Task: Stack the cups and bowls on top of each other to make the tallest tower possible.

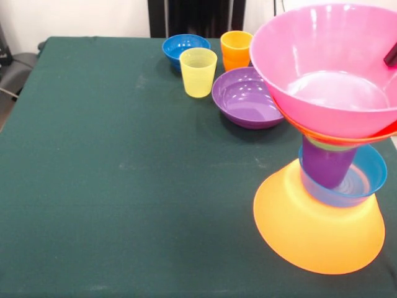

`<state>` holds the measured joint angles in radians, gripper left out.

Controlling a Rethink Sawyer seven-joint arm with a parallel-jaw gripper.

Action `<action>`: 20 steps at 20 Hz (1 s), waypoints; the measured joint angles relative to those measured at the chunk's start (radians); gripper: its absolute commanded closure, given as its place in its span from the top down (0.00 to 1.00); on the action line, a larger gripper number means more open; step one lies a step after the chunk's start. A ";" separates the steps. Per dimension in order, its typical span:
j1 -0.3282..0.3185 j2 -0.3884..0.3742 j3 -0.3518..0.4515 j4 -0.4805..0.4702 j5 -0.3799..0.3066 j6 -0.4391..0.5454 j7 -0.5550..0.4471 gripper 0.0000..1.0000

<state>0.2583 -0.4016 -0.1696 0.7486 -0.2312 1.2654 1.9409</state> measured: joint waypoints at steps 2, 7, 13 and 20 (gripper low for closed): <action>0.000 -0.008 0.000 0.014 0.000 0.000 0.000 0.00; 0.000 -0.025 0.000 0.047 0.000 0.000 0.000 0.00; 0.000 -0.029 0.000 0.063 0.004 0.000 0.000 0.00; 0.000 -0.031 0.000 0.071 0.023 0.000 0.000 0.00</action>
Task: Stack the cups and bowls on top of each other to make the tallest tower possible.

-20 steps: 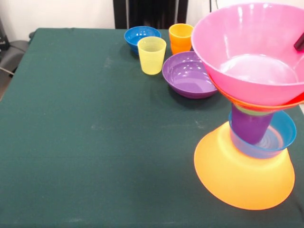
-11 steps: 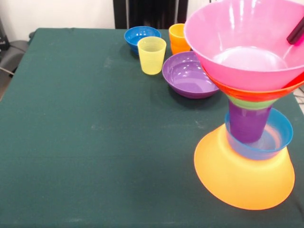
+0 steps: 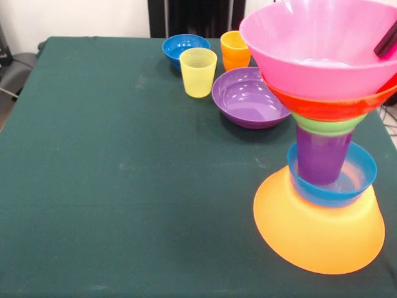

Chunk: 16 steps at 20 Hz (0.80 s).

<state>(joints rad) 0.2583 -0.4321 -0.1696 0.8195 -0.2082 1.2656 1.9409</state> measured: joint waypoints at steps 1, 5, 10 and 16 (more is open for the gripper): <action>0.000 0.000 0.000 0.000 0.006 0.000 0.000 0.00; 0.000 0.000 0.000 0.000 0.011 0.000 0.000 0.00; 0.002 0.001 0.000 0.000 0.012 -0.008 0.000 0.00; 0.006 0.003 0.000 0.000 0.010 -0.046 0.000 0.00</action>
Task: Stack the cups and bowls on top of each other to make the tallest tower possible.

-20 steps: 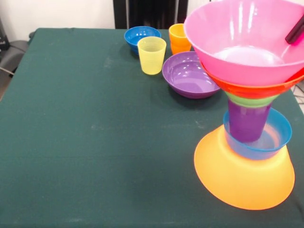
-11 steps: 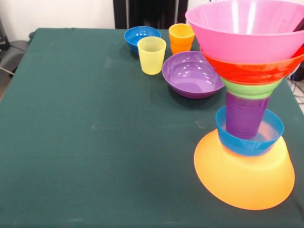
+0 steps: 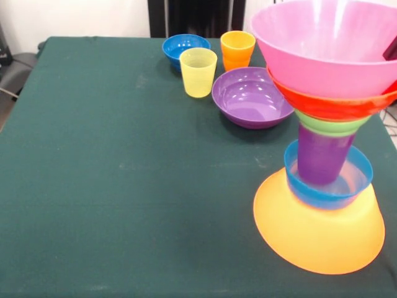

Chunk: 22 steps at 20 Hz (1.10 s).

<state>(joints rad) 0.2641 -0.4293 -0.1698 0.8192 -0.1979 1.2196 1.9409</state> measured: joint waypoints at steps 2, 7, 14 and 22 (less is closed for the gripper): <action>0.000 0.001 0.000 -0.002 -0.002 -0.039 0.000 0.00; 0.000 0.005 0.000 -0.015 -0.004 -0.102 0.000 0.00; 0.000 0.012 0.000 -0.031 -0.008 -0.145 0.000 0.00; 0.000 0.020 0.000 -0.047 -0.012 -0.145 0.000 0.00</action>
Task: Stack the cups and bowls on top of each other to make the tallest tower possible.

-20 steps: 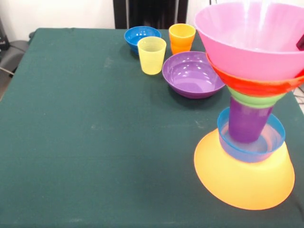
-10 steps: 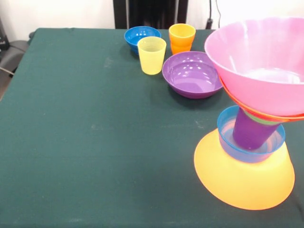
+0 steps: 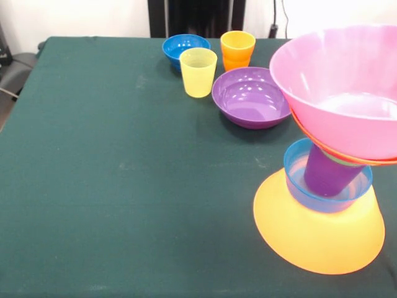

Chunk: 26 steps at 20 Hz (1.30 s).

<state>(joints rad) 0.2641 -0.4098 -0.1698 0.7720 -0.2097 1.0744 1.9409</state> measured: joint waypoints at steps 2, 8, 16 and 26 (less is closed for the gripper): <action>0.000 0.004 0.000 -0.006 0.000 0.000 0.000 0.00; 0.000 0.009 -0.002 -0.012 -0.004 0.000 0.000 0.00; 0.000 0.012 -0.007 -0.011 -0.009 -0.002 0.000 1.00; 0.001 0.014 -0.017 -0.012 -0.010 -0.003 0.000 1.00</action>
<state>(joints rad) 0.2654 -0.3959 -0.1864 0.7596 -0.2198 1.0717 1.9409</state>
